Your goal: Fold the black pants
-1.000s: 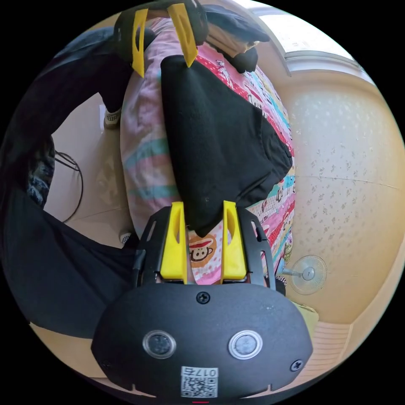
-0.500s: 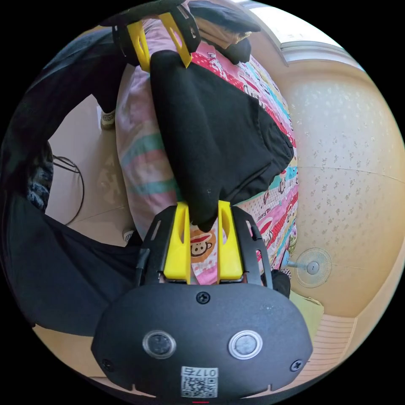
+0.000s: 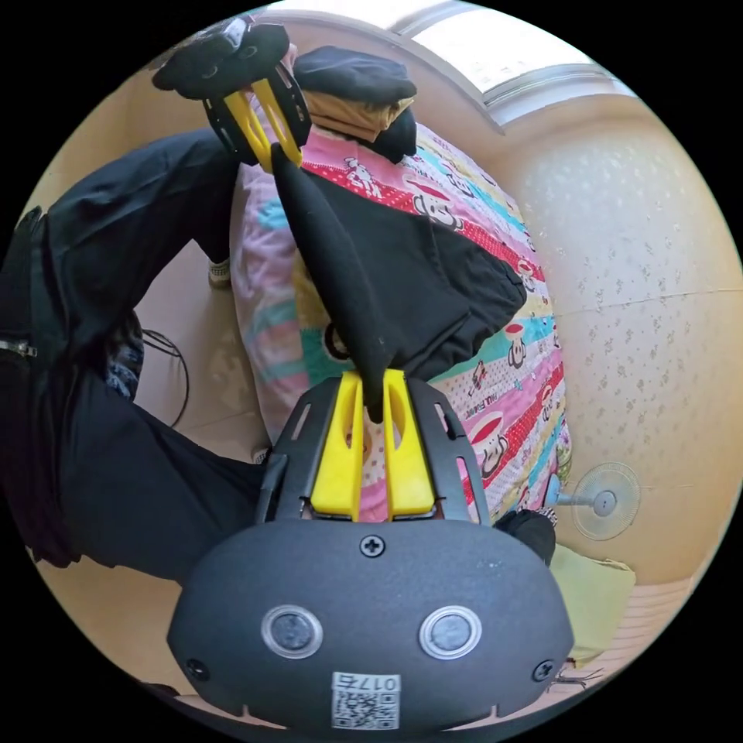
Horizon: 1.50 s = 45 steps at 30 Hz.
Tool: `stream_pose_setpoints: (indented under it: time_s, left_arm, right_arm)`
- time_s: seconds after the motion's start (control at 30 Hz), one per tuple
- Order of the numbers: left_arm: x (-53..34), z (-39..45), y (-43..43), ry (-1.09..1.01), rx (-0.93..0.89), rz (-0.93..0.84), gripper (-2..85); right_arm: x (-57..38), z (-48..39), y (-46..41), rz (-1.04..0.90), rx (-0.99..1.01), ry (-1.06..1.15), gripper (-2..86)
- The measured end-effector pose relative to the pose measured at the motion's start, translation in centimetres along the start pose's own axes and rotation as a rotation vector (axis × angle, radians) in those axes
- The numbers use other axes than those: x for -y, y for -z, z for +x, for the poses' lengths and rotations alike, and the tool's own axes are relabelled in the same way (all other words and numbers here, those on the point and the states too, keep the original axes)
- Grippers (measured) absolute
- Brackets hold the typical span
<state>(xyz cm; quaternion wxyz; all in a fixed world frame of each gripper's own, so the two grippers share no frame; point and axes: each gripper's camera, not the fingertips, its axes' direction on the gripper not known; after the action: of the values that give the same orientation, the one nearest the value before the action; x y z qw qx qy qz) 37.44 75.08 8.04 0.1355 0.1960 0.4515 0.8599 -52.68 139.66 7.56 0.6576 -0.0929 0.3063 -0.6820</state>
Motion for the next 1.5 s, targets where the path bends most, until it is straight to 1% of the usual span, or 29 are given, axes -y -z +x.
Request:
stream_pose_setpoints:
  time_s: [0.13,0.23,0.3,0.33,0.37,0.4,0.43,0.47,0.5,0.53,0.6,0.67,0.73,0.8,0.87,0.9,0.93,1.0,1.07,1.17,1.2,1.23,1.27,1.3,1.37,1.43,1.5]
  left_arm:
    - [-2.0,-0.5,-0.8,-0.076,-0.110,0.009,5.0]
    - [-4.4,-2.4,0.0,-0.093,-0.251,0.062,4.8]
    - [-6.7,-5.5,0.7,-0.079,-0.472,0.126,4.7]
    - [-7.3,-6.3,0.8,-0.075,-0.536,0.143,4.7]
    - [-8.3,-7.9,0.4,-0.055,-0.679,0.164,4.8]
    - [-9.3,-9.2,-0.5,-0.031,-0.821,0.178,4.8]
    - [-9.7,-9.7,-1.0,-0.021,-0.884,0.187,4.8]
    - [-10.6,-10.5,-2.2,-0.003,-1.007,0.212,4.9]
    - [-11.4,-11.0,-3.7,0.009,-1.110,0.237,4.9]
    - [-11.7,-11.3,-4.6,0.017,-1.156,0.248,5.0]
    - [-12.8,-13.5,-8.4,0.083,-1.286,0.279,5.0]
    - [-13.7,-16.7,-10.7,0.131,-1.309,0.330,5.0]
    - [-14.7,-20.8,-12.5,0.177,-1.282,0.383,5.1]
    - [-15.8,-27.4,-14.6,0.220,-1.205,0.421,5.1]
    - [-16.5,-32.3,-16.5,0.237,-1.120,0.420,5.1]
    - [-16.7,-35.6,-18.3,0.258,-1.091,0.408,5.1]
    - [-16.8,-37.2,-19.3,0.273,-1.081,0.400,5.1]
    - [-17.3,-43.2,-23.7,0.352,-1.040,0.385,5.1]
    - [-17.5,-47.1,-26.8,0.416,-1.002,0.399,5.0]
    - [-17.2,-52.3,-32.3,0.527,-0.930,0.418,5.0]
    - [-16.7,-53.3,-35.0,0.554,-0.929,0.404,5.0]
    - [-16.4,-53.5,-36.6,0.565,-0.944,0.390,5.0]
    - [-15.6,-53.5,-40.1,0.596,-0.984,0.344,5.1]
    - [-15.0,-52.9,-43.1,0.644,-1.003,0.300,5.2]
    - [-14.8,-51.5,-46.6,0.728,-0.997,0.276,5.3]
    - [-15.9,-50.2,-48.4,0.816,-0.994,0.326,6.1]
    - [-18.6,-48.9,-49.6,0.914,-1.034,0.409,7.2]
  right_arm:
    - [-3.1,1.7,1.3,0.056,0.191,-0.049,5.5]
    - [-5.7,3.6,3.5,0.081,0.350,-0.080,6.6]
    - [-7.0,5.0,4.9,0.069,0.471,-0.086,7.1]
    - [-7.8,6.0,5.7,0.053,0.575,-0.100,7.5]
    - [-8.8,7.1,6.4,0.054,0.678,-0.120,7.8]
    - [-9.3,7.6,6.7,0.054,0.727,-0.131,7.9]
    - [-10.1,8.4,6.8,0.038,0.826,-0.154,8.2]
    - [-10.9,9.2,6.6,0.021,0.917,-0.168,8.4]
    - [-11.3,9.5,6.4,0.015,0.953,-0.170,8.5]
    - [-11.9,10.3,6.0,0.006,1.006,-0.174,8.7]
    - [-12.7,12.3,4.9,-0.009,1.037,-0.218,8.8]
    - [-13.3,16.7,3.7,0.006,1.043,-0.273,9.0]
    - [-13.3,20.9,3.1,0.042,0.995,-0.301,9.0]
    - [-12.6,25.3,2.2,0.055,0.982,-0.301,8.9]
    - [-11.0,31.2,0.7,0.076,0.967,-0.268,8.7]
    - [-10.6,32.7,0.2,0.080,0.975,-0.267,8.6]
    - [-9.8,35.9,-0.9,0.097,0.990,-0.274,8.4]
    - [-8.9,41.0,-2.9,0.121,1.015,-0.320,8.1]
    - [-7.7,47.3,-6.2,0.127,1.025,-0.386,7.5]
    - [-6.3,53.5,-11.3,0.108,0.977,-0.466,6.6]
    - [-6.0,54.3,-12.7,0.098,0.979,-0.486,6.4]
    - [-5.5,55.5,-15.7,0.063,0.982,-0.514,6.0]
    - [-5.2,55.9,-18.8,0.031,0.985,-0.558,5.6]
    - [-5.1,55.9,-20.3,0.015,0.990,-0.585,5.4]
    - [-5.4,55.0,-25.1,-0.023,1.024,-0.659,6.3]
    - [-6.7,54.7,-26.5,0.015,1.077,-0.698,7.0]
    - [-8.7,54.7,-26.2,0.122,1.133,-0.708,7.2]
